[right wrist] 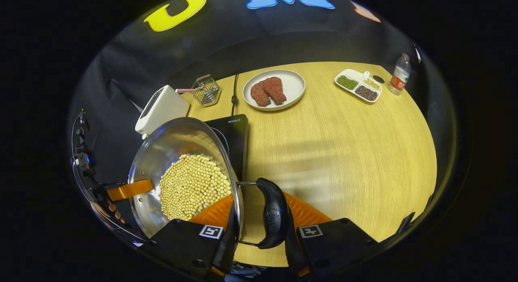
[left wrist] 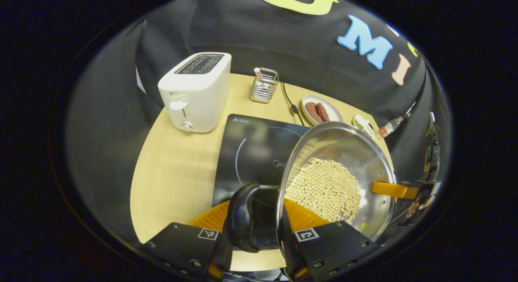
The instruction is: First push the handle of the pot to place it horizontally, then grasp the pot with both hands and set it on the induction cooktop.
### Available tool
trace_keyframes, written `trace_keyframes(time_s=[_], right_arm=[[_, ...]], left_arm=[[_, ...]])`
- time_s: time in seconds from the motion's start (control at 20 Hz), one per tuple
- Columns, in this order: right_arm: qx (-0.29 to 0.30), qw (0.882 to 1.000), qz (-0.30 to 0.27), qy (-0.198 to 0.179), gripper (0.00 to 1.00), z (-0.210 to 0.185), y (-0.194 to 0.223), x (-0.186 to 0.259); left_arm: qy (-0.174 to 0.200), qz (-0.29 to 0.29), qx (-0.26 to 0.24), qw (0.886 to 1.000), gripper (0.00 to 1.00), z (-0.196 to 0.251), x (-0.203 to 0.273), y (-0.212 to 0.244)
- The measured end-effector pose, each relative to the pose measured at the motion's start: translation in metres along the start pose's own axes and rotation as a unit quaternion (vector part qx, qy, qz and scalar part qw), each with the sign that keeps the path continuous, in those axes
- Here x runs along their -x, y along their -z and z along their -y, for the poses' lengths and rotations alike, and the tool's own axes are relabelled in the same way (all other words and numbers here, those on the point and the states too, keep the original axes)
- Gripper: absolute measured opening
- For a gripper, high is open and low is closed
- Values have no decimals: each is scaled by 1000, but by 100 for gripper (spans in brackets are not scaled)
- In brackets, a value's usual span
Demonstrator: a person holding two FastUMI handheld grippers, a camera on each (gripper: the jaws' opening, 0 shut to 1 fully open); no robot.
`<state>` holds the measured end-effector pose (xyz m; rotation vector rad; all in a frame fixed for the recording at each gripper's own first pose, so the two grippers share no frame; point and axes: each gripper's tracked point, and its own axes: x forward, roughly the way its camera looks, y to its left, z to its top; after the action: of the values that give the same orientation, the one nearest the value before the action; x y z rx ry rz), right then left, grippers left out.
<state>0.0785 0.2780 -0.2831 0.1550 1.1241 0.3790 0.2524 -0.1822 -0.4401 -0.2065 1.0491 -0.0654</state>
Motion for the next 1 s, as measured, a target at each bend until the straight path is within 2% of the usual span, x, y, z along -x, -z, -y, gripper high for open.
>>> trace_keyframes(time_s=[0.1, 0.15, 0.25, 0.3, 0.35, 0.45, 0.6, 0.85, 0.9, 1.0], right_arm=[[1, 1000, 0, -1, 50, -7, -5, -10], [1, 1000, 0, -2, 50, -9, -8, -14], [-1, 1000, -2, -3, 54, -15, -11, -22], [-3, 1000, -2, -3, 50, -19, -13, -27], [-4, 1000, -2, -4, 53, -22, -15, -31], [-4, 1000, 3, -2, 50, -28, -20, -38], [-6, 1000, 7, 3, 53, -36, -28, -48], [-14, 1000, 14, 7, 54, -44, -37, -59], [-16, 1000, 12, 8, 50, -45, -37, -63], [-19, 1000, 10, 10, 50, -45, -38, -70]], left_arm=[[1, -1, 4, 1000, 48, -1, 1, 1], [0, -2, 5, 1000, 52, -2, 1, 1], [-1, -4, 3, 1000, 52, -2, 1, 2], [-2, -3, 0, 1000, 52, -2, 1, 1], [-1, -2, -2, 1000, 52, -2, 2, 1], [1, 2, -6, 1000, 52, -2, 1, -1], [7, 4, -9, 1000, 55, -3, 0, -3], [13, -1, -17, 1000, 52, -11, 1, -10], [13, -3, -20, 1000, 51, -9, 1, -10], [14, -6, -23, 1000, 49, -7, 1, -10]])
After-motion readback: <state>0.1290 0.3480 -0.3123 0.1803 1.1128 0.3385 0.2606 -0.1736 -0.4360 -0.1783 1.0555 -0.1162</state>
